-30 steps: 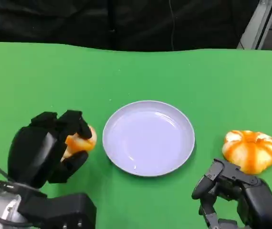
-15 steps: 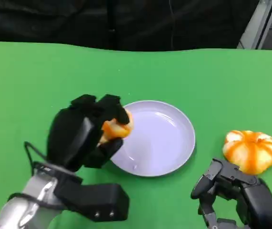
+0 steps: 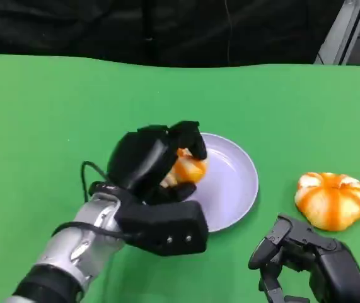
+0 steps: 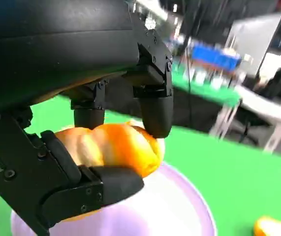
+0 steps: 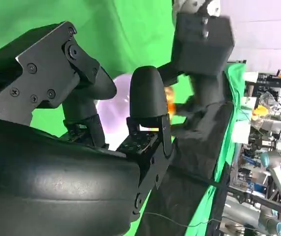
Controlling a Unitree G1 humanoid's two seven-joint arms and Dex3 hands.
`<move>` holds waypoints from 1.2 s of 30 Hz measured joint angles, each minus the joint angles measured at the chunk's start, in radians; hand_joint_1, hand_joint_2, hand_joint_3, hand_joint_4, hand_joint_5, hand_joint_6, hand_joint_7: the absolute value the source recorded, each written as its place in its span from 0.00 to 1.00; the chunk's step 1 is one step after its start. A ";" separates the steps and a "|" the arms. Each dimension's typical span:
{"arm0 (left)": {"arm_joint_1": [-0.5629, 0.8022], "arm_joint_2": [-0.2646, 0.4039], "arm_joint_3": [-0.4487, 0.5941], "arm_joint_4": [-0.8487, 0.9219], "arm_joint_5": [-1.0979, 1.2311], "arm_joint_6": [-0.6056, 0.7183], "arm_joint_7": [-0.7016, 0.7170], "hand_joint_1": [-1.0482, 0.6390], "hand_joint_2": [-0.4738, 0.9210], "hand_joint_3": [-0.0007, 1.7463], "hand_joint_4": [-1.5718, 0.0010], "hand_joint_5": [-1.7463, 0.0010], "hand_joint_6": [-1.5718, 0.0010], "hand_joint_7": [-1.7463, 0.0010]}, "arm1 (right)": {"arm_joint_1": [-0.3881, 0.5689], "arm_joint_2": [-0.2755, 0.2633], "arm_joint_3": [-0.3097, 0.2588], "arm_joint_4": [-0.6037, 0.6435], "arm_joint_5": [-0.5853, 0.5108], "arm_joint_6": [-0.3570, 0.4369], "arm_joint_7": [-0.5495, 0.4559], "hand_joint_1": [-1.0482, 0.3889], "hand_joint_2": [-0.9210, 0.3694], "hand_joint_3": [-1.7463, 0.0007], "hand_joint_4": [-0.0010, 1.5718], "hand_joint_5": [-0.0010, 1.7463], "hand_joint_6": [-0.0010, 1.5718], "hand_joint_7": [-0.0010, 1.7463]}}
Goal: Grasp the bread from the table and place it into the plate.
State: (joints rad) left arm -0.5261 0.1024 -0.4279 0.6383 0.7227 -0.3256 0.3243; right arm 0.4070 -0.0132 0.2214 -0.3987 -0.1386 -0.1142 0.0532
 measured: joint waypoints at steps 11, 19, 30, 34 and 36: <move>-0.034 0.026 -0.057 -0.090 0.022 0.141 -0.203 0.13 1.00 0.17 1.00 0.97 0.99 0.91 | -0.001 0.005 0.009 0.000 -0.003 0.000 -0.004 0.76 0.38 0.26 0.44 0.95 0.45 0.81; -0.022 0.053 -0.071 -0.126 0.024 0.157 -0.231 0.07 1.00 0.24 1.00 1.00 1.00 0.98 | -0.003 0.006 0.014 0.000 -0.003 0.002 -0.007 0.75 0.38 0.26 0.44 0.95 0.45 0.81; 0.143 0.169 0.028 -0.316 -0.069 0.054 -0.229 0.16 1.00 0.26 0.95 0.97 0.95 0.96 | -0.006 0.006 0.018 0.000 -0.004 0.005 -0.012 0.76 0.38 0.26 0.45 0.95 0.45 0.80; 0.266 0.221 0.098 -0.386 -0.134 -0.029 -0.210 0.23 1.00 0.22 0.87 0.91 0.88 0.93 | -0.006 0.006 0.019 0.001 -0.001 0.006 -0.011 0.75 0.37 0.27 0.44 0.95 0.45 0.80; 0.315 0.232 0.128 -0.408 -0.165 -0.068 -0.207 0.24 1.00 0.22 0.83 0.88 0.86 0.93 | -0.007 0.006 0.020 0.001 -0.001 0.006 -0.010 0.75 0.37 0.27 0.44 0.95 0.45 0.80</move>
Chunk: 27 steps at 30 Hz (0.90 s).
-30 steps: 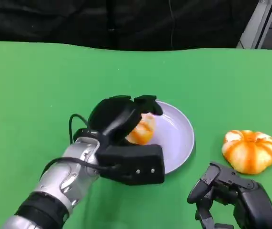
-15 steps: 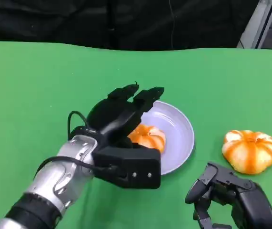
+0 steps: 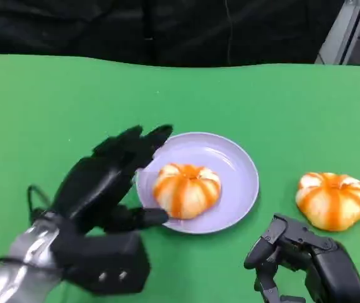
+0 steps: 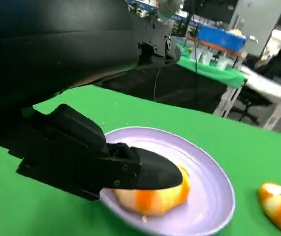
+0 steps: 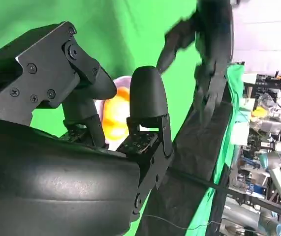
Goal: Grasp the bread from the table and place it into the plate.
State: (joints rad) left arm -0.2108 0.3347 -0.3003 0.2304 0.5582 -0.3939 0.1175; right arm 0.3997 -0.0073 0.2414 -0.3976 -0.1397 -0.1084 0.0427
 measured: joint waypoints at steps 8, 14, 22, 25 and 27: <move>0.204 0.011 0.119 -0.116 -0.194 -0.097 -0.017 0.26 1.00 0.17 0.83 0.59 0.72 0.89 | -0.002 -0.001 -0.003 0.001 0.000 0.001 0.000 0.77 0.38 0.25 0.44 0.96 0.45 0.81; 0.270 -0.049 0.162 -0.153 -0.322 -0.129 -0.034 0.52 0.85 0.47 0.51 0.30 0.47 0.49 | -0.005 -0.006 -0.008 0.003 0.001 -0.002 0.003 0.75 0.38 0.27 0.45 0.96 0.46 0.80; 0.458 -0.216 0.198 -0.186 -0.569 -0.190 -0.075 0.54 0.70 0.71 0.47 0.04 0.48 0.17 | -0.014 -0.015 -0.033 0.015 0.005 -0.006 0.011 0.75 0.38 0.27 0.45 0.95 0.46 0.79; 0.459 -0.251 0.199 -0.185 -0.589 -0.191 -0.093 0.53 0.70 0.70 0.47 0.02 0.49 0.14 | -0.009 -0.017 -0.039 0.016 0.007 -0.008 0.012 0.75 0.39 0.26 0.45 0.96 0.46 0.80; 0.459 -0.269 0.204 -0.184 -0.595 -0.192 -0.099 0.53 0.69 0.71 0.47 0.01 0.49 0.14 | -0.008 -0.018 -0.041 0.017 0.009 -0.008 0.013 0.74 0.39 0.25 0.45 0.96 0.46 0.80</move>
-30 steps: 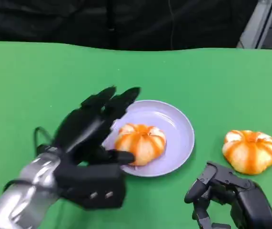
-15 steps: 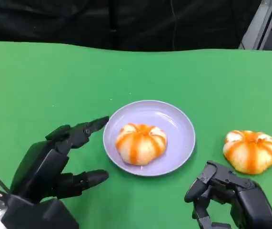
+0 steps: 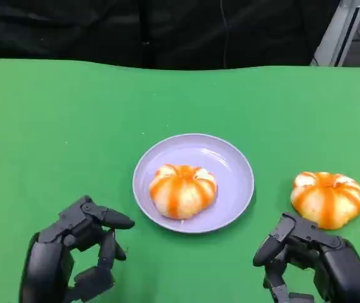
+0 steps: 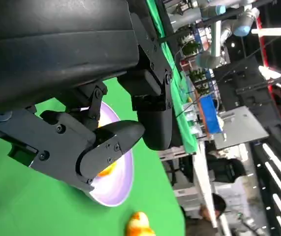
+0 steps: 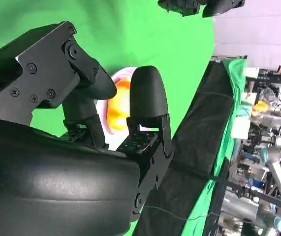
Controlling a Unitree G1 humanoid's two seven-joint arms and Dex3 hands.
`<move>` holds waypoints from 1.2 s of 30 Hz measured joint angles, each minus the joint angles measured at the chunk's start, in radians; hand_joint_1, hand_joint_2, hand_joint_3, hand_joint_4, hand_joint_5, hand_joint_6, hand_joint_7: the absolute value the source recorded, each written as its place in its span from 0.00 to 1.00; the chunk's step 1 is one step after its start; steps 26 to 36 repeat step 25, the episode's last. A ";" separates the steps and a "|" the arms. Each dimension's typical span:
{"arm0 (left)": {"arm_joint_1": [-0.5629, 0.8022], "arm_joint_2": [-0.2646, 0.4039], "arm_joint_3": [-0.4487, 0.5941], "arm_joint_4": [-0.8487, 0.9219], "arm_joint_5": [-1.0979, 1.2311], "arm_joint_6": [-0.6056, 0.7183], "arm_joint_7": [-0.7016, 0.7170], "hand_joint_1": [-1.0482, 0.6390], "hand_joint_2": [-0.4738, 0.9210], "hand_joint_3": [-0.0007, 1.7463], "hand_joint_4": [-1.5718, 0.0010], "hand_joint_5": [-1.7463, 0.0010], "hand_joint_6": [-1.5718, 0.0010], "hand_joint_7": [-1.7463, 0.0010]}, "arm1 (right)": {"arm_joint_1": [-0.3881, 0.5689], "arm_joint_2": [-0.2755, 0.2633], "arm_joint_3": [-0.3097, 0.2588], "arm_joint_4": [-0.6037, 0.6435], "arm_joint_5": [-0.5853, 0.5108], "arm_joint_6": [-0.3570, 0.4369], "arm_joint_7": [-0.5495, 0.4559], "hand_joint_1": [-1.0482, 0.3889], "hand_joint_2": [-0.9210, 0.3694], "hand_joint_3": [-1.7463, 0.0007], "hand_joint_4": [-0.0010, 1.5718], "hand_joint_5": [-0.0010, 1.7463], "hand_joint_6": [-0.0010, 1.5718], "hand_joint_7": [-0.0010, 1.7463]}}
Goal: Grasp the bread from the table and place it into the plate.
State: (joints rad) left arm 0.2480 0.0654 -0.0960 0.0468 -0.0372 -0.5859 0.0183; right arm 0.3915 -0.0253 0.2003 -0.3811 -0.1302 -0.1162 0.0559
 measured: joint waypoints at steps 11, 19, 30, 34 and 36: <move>-0.003 -0.032 0.037 0.022 -0.008 -0.001 -0.039 0.53 0.71 0.68 0.48 0.02 0.50 0.15 | 0.000 0.000 -0.001 -0.001 0.002 0.000 0.006 0.76 0.39 0.25 0.45 0.95 0.46 0.81; -0.005 -0.036 0.051 0.028 -0.007 -0.006 -0.062 0.52 0.69 0.69 0.48 0.01 0.50 0.13 | 0.003 -0.003 -0.005 -0.001 0.000 -0.001 0.006 0.76 0.39 0.25 0.45 0.95 0.46 0.80; -0.005 -0.038 0.055 0.028 -0.007 -0.006 -0.071 0.52 0.69 0.69 0.48 0.00 0.50 0.12 | 0.003 -0.003 -0.005 -0.002 -0.002 -0.001 0.006 0.77 0.39 0.25 0.45 0.95 0.46 0.81; -0.005 -0.038 0.055 0.028 -0.007 -0.006 -0.071 0.52 0.69 0.69 0.48 0.00 0.50 0.12 | 0.003 -0.003 -0.005 -0.002 -0.002 -0.001 0.006 0.77 0.39 0.25 0.45 0.95 0.46 0.81; -0.005 -0.038 0.055 0.028 -0.007 -0.006 -0.071 0.52 0.69 0.69 0.48 0.00 0.50 0.12 | 0.003 -0.003 -0.005 -0.002 -0.002 -0.001 0.006 0.77 0.39 0.25 0.45 0.95 0.46 0.81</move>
